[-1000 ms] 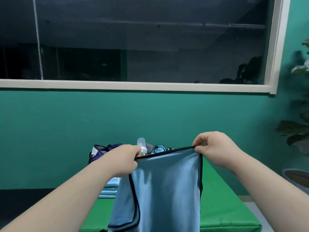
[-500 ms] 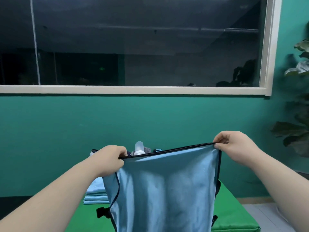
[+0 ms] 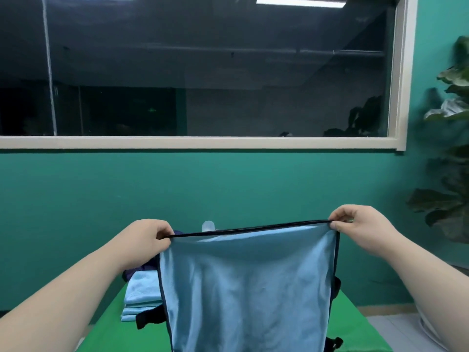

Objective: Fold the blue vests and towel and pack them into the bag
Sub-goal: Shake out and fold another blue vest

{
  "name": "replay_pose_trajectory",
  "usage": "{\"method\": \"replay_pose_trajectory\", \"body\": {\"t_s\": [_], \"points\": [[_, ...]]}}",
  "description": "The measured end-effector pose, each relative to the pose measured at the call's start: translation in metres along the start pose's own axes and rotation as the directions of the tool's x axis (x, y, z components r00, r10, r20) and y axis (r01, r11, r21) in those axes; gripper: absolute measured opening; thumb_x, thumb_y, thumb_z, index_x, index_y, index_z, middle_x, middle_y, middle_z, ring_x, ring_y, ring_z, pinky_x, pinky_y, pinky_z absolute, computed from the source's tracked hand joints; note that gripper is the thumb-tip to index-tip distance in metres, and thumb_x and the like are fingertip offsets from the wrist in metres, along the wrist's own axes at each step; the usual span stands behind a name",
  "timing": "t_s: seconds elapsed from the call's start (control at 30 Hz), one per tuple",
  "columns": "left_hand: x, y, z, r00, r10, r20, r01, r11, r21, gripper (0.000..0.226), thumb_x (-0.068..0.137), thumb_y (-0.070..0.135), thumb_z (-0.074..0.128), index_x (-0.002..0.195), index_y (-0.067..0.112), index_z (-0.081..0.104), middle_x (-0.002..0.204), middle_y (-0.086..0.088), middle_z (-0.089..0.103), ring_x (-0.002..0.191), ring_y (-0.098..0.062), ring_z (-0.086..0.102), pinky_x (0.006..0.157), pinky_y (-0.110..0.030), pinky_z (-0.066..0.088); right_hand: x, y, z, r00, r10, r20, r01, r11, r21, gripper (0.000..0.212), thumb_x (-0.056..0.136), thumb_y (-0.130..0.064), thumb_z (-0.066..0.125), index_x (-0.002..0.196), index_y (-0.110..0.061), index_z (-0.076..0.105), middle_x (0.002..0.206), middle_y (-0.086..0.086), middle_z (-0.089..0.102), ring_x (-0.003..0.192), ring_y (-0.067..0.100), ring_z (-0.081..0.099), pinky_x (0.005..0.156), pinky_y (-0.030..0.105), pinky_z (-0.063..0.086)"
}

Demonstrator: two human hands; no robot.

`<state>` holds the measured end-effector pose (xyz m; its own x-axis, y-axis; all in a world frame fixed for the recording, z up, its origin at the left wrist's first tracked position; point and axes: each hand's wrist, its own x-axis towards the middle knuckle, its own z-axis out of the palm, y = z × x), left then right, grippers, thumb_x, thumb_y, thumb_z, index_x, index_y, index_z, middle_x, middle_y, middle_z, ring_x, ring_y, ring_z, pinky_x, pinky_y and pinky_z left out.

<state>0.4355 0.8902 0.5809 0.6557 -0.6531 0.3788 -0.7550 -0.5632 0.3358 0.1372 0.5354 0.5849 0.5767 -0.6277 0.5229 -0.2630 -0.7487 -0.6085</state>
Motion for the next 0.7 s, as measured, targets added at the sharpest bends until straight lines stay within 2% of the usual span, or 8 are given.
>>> {"method": "replay_pose_trajectory", "body": {"t_s": [0.07, 0.13, 0.27, 0.33, 0.43, 0.57, 0.7], "points": [[0.000, -0.002, -0.003, 0.999, -0.028, -0.026, 0.022, 0.977, -0.213, 0.011, 0.086, 0.019, 0.069, 0.080, 0.028, 0.070, 0.071, 0.013, 0.071, 0.059, -0.005, 0.061, 0.055, -0.015, 0.048, -0.001, 0.002, -0.004, 1.000, 0.026, 0.001, -0.026, 0.998, 0.061, 0.012, 0.085, -0.014, 0.077, 0.078, -0.024, 0.073, 0.076, -0.008, 0.073, 0.077, 0.012, 0.066, 0.068, 0.024, 0.045], [-0.003, -0.004, -0.007, 0.997, -0.062, -0.038, 0.042, 0.914, -0.404, 0.009, 0.085, 0.014, 0.075, 0.078, 0.019, 0.071, 0.070, 0.005, 0.071, 0.056, -0.006, 0.057, 0.051, -0.013, 0.046, -0.001, 0.008, -0.006, 0.999, 0.049, 0.022, -0.051, 0.991, 0.126, 0.013, 0.085, -0.012, 0.077, 0.077, -0.023, 0.074, 0.078, -0.006, 0.075, 0.079, 0.015, 0.066, 0.072, 0.027, 0.046], [-0.004, -0.010, -0.004, 0.998, -0.054, -0.026, 0.028, 0.804, -0.594, 0.017, 0.086, 0.008, 0.075, 0.073, 0.018, 0.071, 0.072, -0.003, 0.068, 0.063, -0.016, 0.054, 0.050, -0.016, 0.047, -0.002, 0.016, -0.003, 0.995, 0.064, 0.070, -0.076, 0.982, 0.175, 0.012, 0.084, -0.010, 0.078, 0.077, -0.019, 0.075, 0.079, -0.002, 0.075, 0.079, 0.016, 0.065, 0.077, 0.030, 0.045], [-0.002, -0.013, 0.001, 0.998, -0.061, -0.017, 0.036, 0.774, -0.632, 0.015, 0.087, 0.006, 0.074, 0.075, 0.015, 0.071, 0.072, -0.006, 0.066, 0.064, -0.018, 0.053, 0.049, -0.018, 0.047, -0.002, 0.018, 0.000, 0.995, 0.068, 0.070, -0.081, 0.978, 0.193, 0.011, 0.083, -0.008, 0.078, 0.078, -0.017, 0.075, 0.079, 0.000, 0.075, 0.079, 0.016, 0.065, 0.077, 0.029, 0.045], [0.003, -0.020, 0.010, 0.997, -0.073, -0.016, 0.047, 0.785, -0.618, 0.013, 0.087, 0.003, 0.072, 0.077, 0.011, 0.072, 0.068, -0.003, 0.066, 0.058, -0.015, 0.052, 0.051, -0.019, 0.047, 0.000, 0.020, 0.004, 0.993, 0.065, 0.094, -0.080, 0.983, 0.166, 0.009, 0.081, -0.011, 0.080, 0.080, -0.019, 0.077, 0.080, -0.005, 0.076, 0.078, 0.012, 0.067, 0.077, 0.025, 0.046], [0.020, -0.029, 0.019, 0.997, -0.078, -0.007, 0.060, 0.816, -0.575, 0.013, 0.085, 0.005, 0.075, 0.076, 0.014, 0.074, 0.067, 0.001, 0.069, 0.054, -0.011, 0.054, 0.060, -0.024, 0.046, 0.013, 0.027, 0.011, 0.989, 0.075, 0.130, -0.089, 0.991, 0.098, 0.007, 0.080, -0.016, 0.083, 0.081, -0.022, 0.078, 0.079, -0.008, 0.076, 0.080, 0.010, 0.069, 0.075, 0.022, 0.046], [0.052, -0.030, 0.034, 0.993, -0.110, -0.031, 0.071, 0.810, -0.582, 0.005, 0.084, 0.003, 0.075, 0.082, 0.006, 0.073, 0.065, 0.000, 0.067, 0.047, -0.007, 0.053, 0.048, -0.013, 0.044, 0.040, 0.044, 0.029, 0.988, 0.110, 0.108, -0.121, 0.986, 0.111, 0.008, 0.079, -0.019, 0.084, 0.077, -0.021, 0.076, 0.079, -0.005, 0.075, 0.078, 0.014, 0.066, 0.077, 0.030, 0.046]]}}
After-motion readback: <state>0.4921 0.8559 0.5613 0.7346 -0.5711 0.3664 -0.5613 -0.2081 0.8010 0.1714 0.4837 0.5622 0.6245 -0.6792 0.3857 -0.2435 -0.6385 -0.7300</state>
